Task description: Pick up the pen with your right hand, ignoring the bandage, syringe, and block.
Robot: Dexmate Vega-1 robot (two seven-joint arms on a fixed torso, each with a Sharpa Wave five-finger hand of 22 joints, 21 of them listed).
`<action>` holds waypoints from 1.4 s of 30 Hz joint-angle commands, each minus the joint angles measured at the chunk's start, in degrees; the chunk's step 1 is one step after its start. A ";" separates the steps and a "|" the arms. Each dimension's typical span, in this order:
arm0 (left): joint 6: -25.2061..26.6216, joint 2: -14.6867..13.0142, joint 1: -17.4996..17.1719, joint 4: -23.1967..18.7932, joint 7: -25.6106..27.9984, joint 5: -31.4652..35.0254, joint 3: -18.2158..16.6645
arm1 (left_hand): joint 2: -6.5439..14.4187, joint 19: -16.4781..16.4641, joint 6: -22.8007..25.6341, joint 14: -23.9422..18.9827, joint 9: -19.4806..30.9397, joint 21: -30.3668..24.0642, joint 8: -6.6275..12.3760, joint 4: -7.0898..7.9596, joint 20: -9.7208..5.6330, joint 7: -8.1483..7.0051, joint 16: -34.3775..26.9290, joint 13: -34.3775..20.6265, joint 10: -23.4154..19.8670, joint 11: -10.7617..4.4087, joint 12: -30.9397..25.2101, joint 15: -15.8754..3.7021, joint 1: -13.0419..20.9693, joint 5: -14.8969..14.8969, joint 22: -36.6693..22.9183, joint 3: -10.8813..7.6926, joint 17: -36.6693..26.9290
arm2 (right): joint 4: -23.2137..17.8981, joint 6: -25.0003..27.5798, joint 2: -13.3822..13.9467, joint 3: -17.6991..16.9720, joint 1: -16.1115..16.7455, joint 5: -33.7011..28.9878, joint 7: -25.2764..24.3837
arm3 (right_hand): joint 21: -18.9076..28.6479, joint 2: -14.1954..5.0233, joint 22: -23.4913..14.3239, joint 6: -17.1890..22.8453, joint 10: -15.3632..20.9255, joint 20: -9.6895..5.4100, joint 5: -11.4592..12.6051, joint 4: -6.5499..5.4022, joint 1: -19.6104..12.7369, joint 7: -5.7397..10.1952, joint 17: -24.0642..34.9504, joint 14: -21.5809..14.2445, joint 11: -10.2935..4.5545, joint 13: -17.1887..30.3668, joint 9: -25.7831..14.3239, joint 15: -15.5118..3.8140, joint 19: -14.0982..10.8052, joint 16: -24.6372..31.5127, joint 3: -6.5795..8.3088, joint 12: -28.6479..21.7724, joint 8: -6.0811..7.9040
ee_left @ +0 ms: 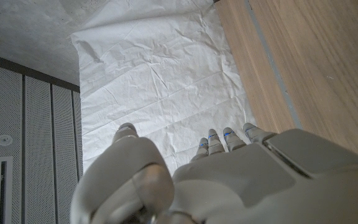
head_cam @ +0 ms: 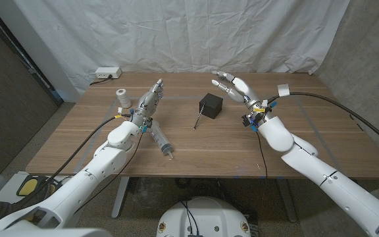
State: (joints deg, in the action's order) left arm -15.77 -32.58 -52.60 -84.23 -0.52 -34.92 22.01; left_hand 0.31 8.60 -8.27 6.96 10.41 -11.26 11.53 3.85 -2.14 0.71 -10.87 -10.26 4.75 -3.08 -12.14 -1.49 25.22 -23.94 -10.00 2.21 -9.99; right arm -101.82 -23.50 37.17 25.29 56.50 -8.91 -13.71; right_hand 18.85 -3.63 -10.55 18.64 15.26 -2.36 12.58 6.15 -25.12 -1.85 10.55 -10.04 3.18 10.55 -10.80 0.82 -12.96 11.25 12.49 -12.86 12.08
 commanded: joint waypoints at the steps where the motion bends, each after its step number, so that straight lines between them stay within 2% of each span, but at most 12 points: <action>1: 0.26 -0.47 -0.54 -0.95 0.05 0.22 0.03 | 0.05 0.51 0.12 -0.11 0.19 -0.12 0.05 -0.05 -3.84 -0.04 0.08 -0.30 -0.29 -0.06 0.14 -0.05 0.51 0.08 -0.28 0.24 -0.31 | -1.90 1.94 0.49 0.04 0.70 -5.63 -2.52 | -0.29 -0.22 -0.07 0.51 0.41 -0.41 -0.02 0.71 -1.38 0.46 0.08 -0.33 -0.21 0.08 -0.13 0.15 -0.56 0.06 0.41 -0.11 0.13; 6: 0.36 -1.04 -1.18 -1.94 0.25 0.08 -0.35 | 0.07 0.53 0.12 -0.13 0.19 -0.12 0.02 -0.05 -3.78 -0.03 0.08 -0.30 -0.29 -0.11 0.17 -0.05 0.55 0.10 -0.28 0.30 -0.31 | -0.80 2.90 -0.11 0.88 -0.58 -7.12 -2.99 | -0.51 -0.76 -0.07 0.96 0.59 -0.50 0.09 1.50 -2.92 1.39 0.02 -0.38 -0.59 0.09 -0.16 -0.18 -0.64 -0.05 1.14 -0.10 0.20; 14: 0.10 -2.18 -2.41 -3.15 0.65 -0.14 -1.40 | 0.12 0.55 0.17 -0.12 0.19 -0.12 -0.01 -0.04 -3.75 -0.05 0.11 -0.30 -0.31 -0.06 0.20 -0.07 0.60 0.13 -0.29 0.40 -0.31 | 0.99 3.54 -0.90 1.70 -1.25 -8.55 -5.03 | -0.71 -0.89 -0.08 1.35 0.82 -0.63 0.14 2.20 -4.24 1.81 -0.03 -0.59 -1.03 0.10 -0.19 -0.50 -0.77 -0.10 1.64 -0.13 0.24; 28: -1.15 -2.38 -3.34 -3.56 0.74 -0.18 -2.06 | 0.17 0.56 0.16 -0.12 0.20 -0.12 -0.06 -0.03 -3.76 -0.10 0.13 -0.31 -0.38 -0.05 0.23 -0.06 0.67 0.17 -0.29 0.53 -0.32 | 0.42 6.26 -0.28 3.28 -2.16 -14.58 -8.27 | -1.38 -0.98 -0.05 1.84 0.62 -0.78 0.36 3.71 -8.00 4.40 -0.13 -0.38 -1.97 0.15 -0.28 -1.02 -0.60 -0.40 2.98 0.07 0.23; 42: -1.14 -3.08 -4.18 -4.93 1.55 0.05 -2.79 | 0.23 0.61 0.15 -0.16 0.20 -0.11 -0.13 -0.02 -3.55 -0.15 0.13 -0.31 -0.38 -0.06 0.30 -0.19 0.74 0.21 -0.30 0.71 -0.32 | 0.30 7.03 0.41 4.40 -2.80 -14.48 -7.58 | -1.83 -0.59 -0.05 2.54 0.52 -0.74 0.39 4.02 -9.90 5.43 -0.16 -0.10 -2.45 0.19 -0.35 -0.96 -0.38 -0.56 3.47 0.15 0.38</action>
State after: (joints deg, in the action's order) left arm -16.82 -35.19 -56.15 -88.20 0.44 -35.00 19.76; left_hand 0.54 8.60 -8.28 6.96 10.53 -11.26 11.53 3.87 -2.14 0.71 -10.87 -10.26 4.65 -3.18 -11.85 -1.49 25.45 -23.74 -10.00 2.53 -9.99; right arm -101.39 -17.20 37.12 28.81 54.19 -23.00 -21.53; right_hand 17.13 -4.24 -10.39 20.98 15.74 -2.05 12.58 9.87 -34.27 3.19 10.40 -10.23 0.98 10.53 -11.08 0.20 -13.26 10.97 15.75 -12.86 12.08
